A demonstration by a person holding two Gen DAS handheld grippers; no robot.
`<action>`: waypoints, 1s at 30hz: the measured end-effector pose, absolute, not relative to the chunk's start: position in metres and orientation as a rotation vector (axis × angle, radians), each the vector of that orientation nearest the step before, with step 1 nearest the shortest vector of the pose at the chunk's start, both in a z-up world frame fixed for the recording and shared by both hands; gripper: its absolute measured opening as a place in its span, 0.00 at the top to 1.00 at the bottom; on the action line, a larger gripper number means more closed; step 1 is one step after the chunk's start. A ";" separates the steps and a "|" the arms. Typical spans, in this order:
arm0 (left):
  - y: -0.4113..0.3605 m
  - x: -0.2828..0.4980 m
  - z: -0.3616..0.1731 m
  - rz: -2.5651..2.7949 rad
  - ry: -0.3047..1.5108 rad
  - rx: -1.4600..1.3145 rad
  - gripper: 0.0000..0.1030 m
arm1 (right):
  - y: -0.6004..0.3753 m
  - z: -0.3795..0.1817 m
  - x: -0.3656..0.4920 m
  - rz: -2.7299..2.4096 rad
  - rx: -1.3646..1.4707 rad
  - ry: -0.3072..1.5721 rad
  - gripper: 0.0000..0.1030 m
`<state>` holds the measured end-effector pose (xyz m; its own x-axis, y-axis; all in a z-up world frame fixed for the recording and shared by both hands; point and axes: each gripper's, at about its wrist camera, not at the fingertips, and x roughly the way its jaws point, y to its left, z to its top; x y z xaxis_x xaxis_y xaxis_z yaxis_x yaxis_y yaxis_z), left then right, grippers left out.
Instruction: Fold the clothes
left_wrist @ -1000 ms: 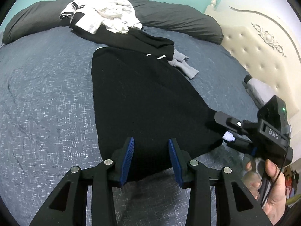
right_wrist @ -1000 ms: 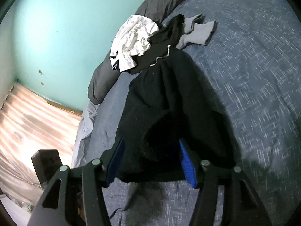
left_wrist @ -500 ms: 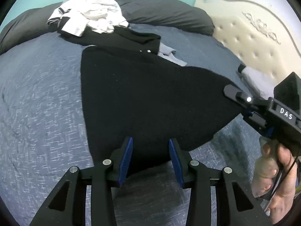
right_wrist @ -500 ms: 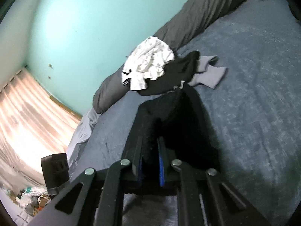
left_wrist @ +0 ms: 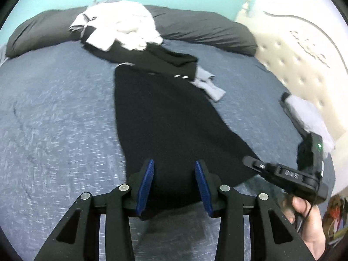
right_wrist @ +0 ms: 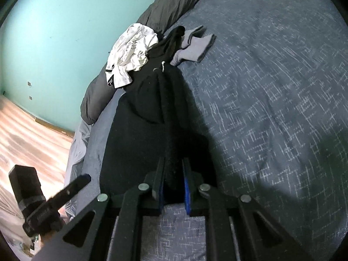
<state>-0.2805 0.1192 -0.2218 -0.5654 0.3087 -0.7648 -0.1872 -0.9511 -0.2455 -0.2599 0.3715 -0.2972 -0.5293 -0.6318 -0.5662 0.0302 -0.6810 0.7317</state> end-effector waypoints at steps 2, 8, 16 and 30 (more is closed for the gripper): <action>0.117 -0.283 -0.230 2.538 -0.194 -1.317 0.59 | 0.371 -0.296 -0.258 -2.244 1.225 -0.957 0.87; 0.124 -0.278 -0.251 2.545 -0.082 -1.327 0.59 | 0.374 -0.294 -0.258 -2.258 1.237 -0.985 0.83; 0.120 -0.282 -0.258 2.559 -0.077 -1.317 0.59 | 0.373 -0.261 -0.256 -2.358 1.072 -0.898 0.82; 0.119 -0.275 -0.256 2.569 -0.099 -1.309 0.59 | 0.339 -0.302 -0.267 -2.298 1.294 -0.774 1.00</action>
<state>-0.2749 0.1190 -0.2565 -0.5622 0.2570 -0.7861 -0.1959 -0.9648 -0.1754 -0.2667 0.3395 -0.3021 -0.4975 -0.5749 -0.6496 0.0646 -0.7713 0.6332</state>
